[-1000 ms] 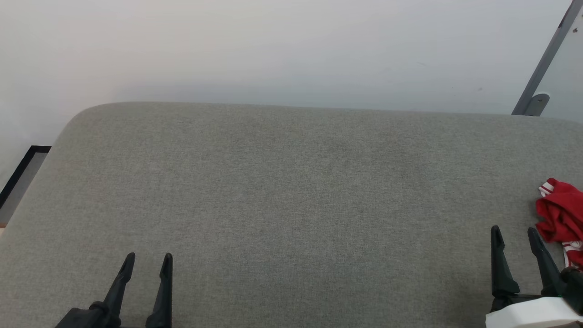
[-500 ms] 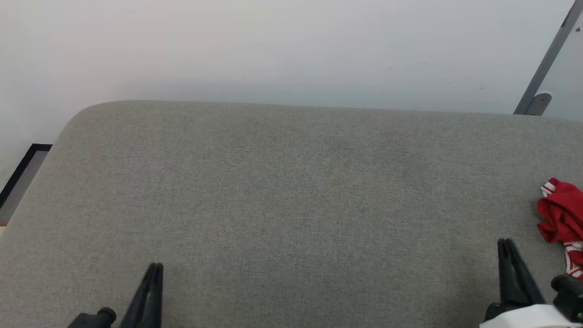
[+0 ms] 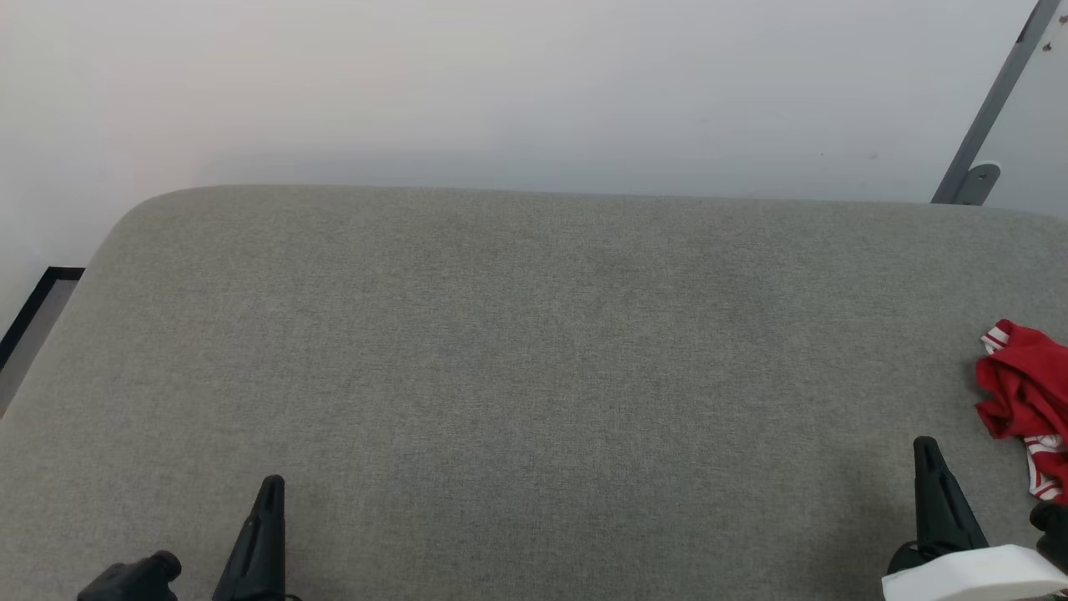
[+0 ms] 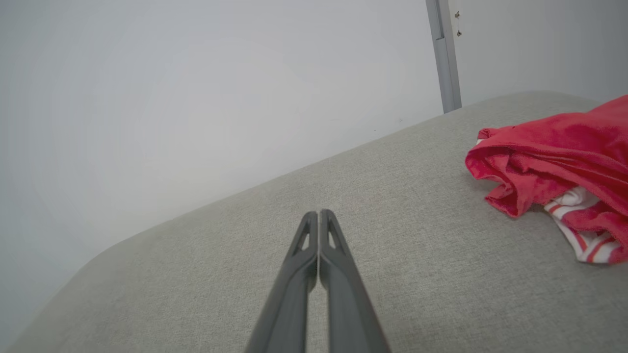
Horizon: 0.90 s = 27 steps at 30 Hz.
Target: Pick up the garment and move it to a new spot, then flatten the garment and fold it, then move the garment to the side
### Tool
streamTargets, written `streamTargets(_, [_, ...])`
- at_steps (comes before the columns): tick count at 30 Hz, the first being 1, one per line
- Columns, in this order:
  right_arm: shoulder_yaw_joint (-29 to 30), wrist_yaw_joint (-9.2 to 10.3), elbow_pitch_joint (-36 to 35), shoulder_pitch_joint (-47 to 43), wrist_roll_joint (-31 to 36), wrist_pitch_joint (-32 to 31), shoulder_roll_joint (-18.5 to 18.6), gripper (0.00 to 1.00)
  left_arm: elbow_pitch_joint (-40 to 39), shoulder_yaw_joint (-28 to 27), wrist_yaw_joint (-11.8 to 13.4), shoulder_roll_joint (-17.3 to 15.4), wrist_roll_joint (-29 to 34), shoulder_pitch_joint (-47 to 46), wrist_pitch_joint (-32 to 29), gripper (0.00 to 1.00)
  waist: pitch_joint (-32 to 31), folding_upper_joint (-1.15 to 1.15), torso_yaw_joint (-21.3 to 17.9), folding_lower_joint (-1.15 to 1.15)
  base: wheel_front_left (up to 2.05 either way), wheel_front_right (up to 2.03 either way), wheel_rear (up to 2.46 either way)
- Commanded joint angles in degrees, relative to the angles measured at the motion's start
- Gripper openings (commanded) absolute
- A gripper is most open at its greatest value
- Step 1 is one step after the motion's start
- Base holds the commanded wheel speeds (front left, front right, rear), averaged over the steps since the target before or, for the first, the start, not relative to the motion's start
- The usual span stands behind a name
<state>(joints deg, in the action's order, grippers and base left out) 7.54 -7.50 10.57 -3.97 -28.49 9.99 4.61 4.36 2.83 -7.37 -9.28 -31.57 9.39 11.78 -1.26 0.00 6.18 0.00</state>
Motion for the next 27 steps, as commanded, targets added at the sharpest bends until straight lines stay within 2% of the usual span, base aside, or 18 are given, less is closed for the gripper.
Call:
streamTargets(1, [0.0, 0.00, -0.6, 1.8, -3.2, -0.8, 0.2, 0.00, -0.2, -0.6, 0.0, -0.2, -3.2, -2.1, -0.7, 0.00, 0.0, 0.00, -0.1, 0.00, 0.00, 0.00, 0.00])
streamTargets(5, [-0.1, 0.00, -0.4, 2.4, -7.7, -1.9, 0.0, 0.00, 0.6, -0.9, 0.0, 0.0, -7.7, -3.2, -1.7, 0.00, 0.1, 0.00, -0.4, 0.00, 0.00, 0.00, 0.00])
streamTargets(27, [-0.4, 0.00, 0.7, 4.8, -23.9, -6.2, -0.5, 0.00, 3.1, -2.4, -0.1, 1.1, -23.9, -6.9, -5.7, 0.00, 0.4, 0.00, -1.6, 0.00, 0.00, 0.00, 0.00])
